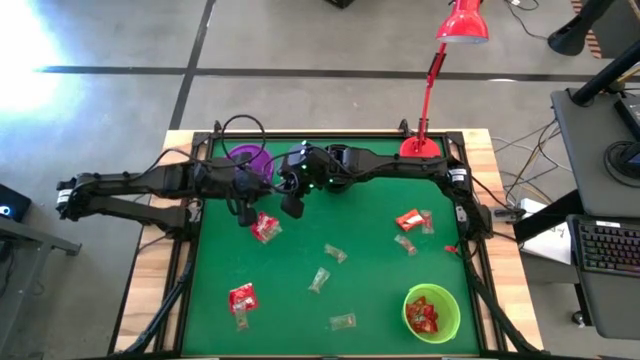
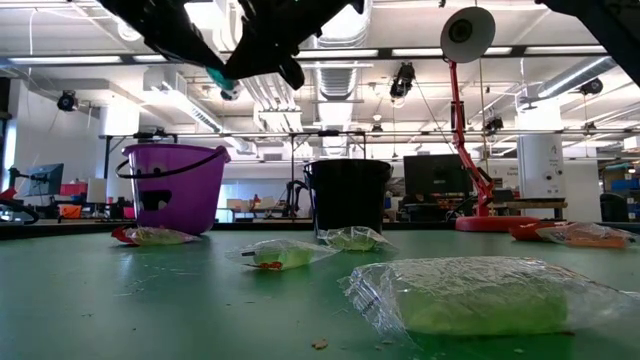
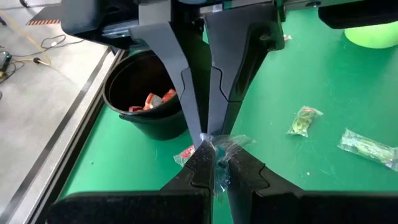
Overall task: Sort candy
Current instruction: Put the blue gummy into the violet bucket
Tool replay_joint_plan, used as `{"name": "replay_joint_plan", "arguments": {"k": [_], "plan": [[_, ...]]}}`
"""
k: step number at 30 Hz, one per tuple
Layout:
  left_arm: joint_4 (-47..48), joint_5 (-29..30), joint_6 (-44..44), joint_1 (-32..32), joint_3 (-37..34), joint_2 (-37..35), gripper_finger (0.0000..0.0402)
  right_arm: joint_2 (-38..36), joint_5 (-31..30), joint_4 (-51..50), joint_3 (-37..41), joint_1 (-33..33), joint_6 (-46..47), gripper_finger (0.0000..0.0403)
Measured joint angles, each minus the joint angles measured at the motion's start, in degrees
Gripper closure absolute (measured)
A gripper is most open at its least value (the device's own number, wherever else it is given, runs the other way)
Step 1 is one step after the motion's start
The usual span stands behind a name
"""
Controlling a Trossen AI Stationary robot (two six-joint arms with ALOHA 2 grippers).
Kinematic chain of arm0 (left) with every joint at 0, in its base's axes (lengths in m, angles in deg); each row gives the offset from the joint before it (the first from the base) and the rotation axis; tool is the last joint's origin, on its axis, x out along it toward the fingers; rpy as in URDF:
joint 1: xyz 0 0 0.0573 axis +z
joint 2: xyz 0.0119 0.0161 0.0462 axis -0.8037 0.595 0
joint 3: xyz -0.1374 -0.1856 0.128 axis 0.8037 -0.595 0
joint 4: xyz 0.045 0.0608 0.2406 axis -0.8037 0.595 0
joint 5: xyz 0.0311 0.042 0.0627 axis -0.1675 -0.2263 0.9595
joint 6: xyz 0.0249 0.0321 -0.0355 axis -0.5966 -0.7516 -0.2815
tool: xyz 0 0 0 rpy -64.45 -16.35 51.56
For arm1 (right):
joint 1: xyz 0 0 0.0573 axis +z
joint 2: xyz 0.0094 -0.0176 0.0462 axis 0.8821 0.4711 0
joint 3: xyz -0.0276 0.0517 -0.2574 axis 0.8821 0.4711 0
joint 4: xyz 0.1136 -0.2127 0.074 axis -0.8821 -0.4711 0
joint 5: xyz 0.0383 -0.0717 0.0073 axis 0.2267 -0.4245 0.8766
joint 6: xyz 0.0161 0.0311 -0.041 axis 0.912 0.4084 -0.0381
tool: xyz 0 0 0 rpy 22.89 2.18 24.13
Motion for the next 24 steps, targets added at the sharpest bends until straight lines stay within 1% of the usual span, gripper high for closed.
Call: {"name": "replay_joint_plan", "arguments": {"k": [3, 12, 19, 21, 24], "plan": [[1.6, 1.1, 0.2, 0.0, 0.3, 0.0, 0.04, 0.0, 0.0, 0.0, 0.0, 0.0, 0.0, 0.039], [1.2, 1.6, 0.5, 0.0, 0.3, 1.4, 0.04, 0.1, 0.0, -0.5, 0.2, 0.0, 0.0, 0.039], [1.1, 1.8, 0.5, 0.0, 0.4, 3.6, 0.04, 0.2, -0.3, -0.8, 0.3, -0.1, -2.8, 0.039], [1.0, 2.0, 0.5, 0.0, 0.4, 4.0, 0.04, 0.2, -1.5, -0.9, 0.3, -0.1, -2.8, 0.039], [1.0, 2.0, 0.5, 0.0, 0.4, 4.2, 0.04, 0.2, -1.0, -1.1, 0.3, -0.1, 0.7, 0.039]]}}
